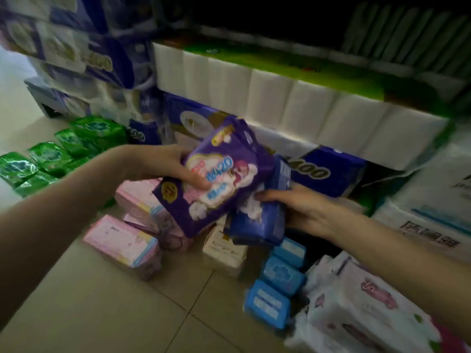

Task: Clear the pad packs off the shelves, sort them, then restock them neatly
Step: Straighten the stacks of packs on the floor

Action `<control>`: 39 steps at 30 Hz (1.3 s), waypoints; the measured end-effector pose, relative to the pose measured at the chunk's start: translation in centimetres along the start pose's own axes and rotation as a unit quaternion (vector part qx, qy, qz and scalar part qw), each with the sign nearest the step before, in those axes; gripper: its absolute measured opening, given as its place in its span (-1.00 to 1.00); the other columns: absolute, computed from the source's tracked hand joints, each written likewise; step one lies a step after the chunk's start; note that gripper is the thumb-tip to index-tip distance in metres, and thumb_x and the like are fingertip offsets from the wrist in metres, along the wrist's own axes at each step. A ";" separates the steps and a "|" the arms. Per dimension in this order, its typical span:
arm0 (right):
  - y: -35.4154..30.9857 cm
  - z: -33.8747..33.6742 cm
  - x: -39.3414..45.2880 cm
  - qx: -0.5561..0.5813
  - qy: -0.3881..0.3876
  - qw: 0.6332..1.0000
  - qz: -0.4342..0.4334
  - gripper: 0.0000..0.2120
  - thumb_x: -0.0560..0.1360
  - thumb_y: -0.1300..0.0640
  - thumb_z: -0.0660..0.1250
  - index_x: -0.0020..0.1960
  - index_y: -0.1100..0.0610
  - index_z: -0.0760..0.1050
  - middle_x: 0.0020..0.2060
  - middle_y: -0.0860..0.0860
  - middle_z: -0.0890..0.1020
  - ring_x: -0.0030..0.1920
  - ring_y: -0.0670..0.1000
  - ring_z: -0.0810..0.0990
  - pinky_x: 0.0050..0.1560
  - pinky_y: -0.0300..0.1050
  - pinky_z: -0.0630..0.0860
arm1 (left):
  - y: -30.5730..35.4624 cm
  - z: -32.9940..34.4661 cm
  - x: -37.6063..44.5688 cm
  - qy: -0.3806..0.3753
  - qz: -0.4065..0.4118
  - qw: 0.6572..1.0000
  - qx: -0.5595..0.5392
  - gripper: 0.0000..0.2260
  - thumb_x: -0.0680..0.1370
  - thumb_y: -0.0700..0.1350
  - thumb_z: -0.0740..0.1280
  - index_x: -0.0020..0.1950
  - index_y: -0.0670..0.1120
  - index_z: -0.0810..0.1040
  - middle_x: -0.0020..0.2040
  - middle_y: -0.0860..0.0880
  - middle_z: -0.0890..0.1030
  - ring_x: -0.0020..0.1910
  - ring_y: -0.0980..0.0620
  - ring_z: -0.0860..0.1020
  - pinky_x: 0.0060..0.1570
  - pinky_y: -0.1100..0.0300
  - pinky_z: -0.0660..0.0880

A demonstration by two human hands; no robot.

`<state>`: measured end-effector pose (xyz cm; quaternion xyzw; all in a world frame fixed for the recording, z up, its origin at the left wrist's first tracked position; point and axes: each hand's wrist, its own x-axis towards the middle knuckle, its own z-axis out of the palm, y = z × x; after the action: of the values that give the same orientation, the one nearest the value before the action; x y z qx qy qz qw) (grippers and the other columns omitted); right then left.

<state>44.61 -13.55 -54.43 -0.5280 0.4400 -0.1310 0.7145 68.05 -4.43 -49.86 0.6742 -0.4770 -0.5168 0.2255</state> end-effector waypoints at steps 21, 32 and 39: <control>4.0 0.2 4.7 -0.503 0.083 0.855 -0.098 -0.34 0.37 0.04 0.49 0.36 0.15 0.27 0.28 0.09 0.46 0.22 0.08 0.47 0.14 -0.09 0.41 | -10.4 3.9 4.9 -0.137 -0.144 0.931 0.307 -0.62 0.40 -0.02 0.49 0.14 0.00 0.45 0.05 0.04 0.58 0.00 0.03 0.58 0.01 0.17 0.56; -0.1 -13.4 -11.1 -0.296 0.352 0.882 -0.100 -0.55 0.39 0.14 0.46 0.23 0.05 0.40 0.02 0.01 0.56 -0.08 -0.07 0.55 0.01 -0.18 0.50 | 6.0 10.9 12.4 -0.286 0.102 0.935 0.186 -0.30 -0.11 0.15 0.64 -0.02 -0.03 0.64 -0.07 -0.09 0.70 -0.13 -0.06 0.67 -0.23 0.14 0.61; 3.0 -21.5 -24.0 -0.197 0.490 0.849 0.002 -0.48 0.41 0.13 0.44 0.31 0.06 0.34 -0.02 0.01 0.57 -0.12 0.01 0.57 -0.07 -0.09 0.51 | 17.2 19.5 11.1 -0.316 0.198 0.923 0.092 -0.42 -0.10 0.10 0.65 -0.13 -0.01 0.70 -0.10 -0.12 0.70 -0.24 -0.03 0.68 -0.35 0.16 0.60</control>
<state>13.41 -10.36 -46.46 -0.5236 0.7510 -0.2817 0.2871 43.31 -18.13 -48.60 0.3860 -0.6926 -0.6015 0.0976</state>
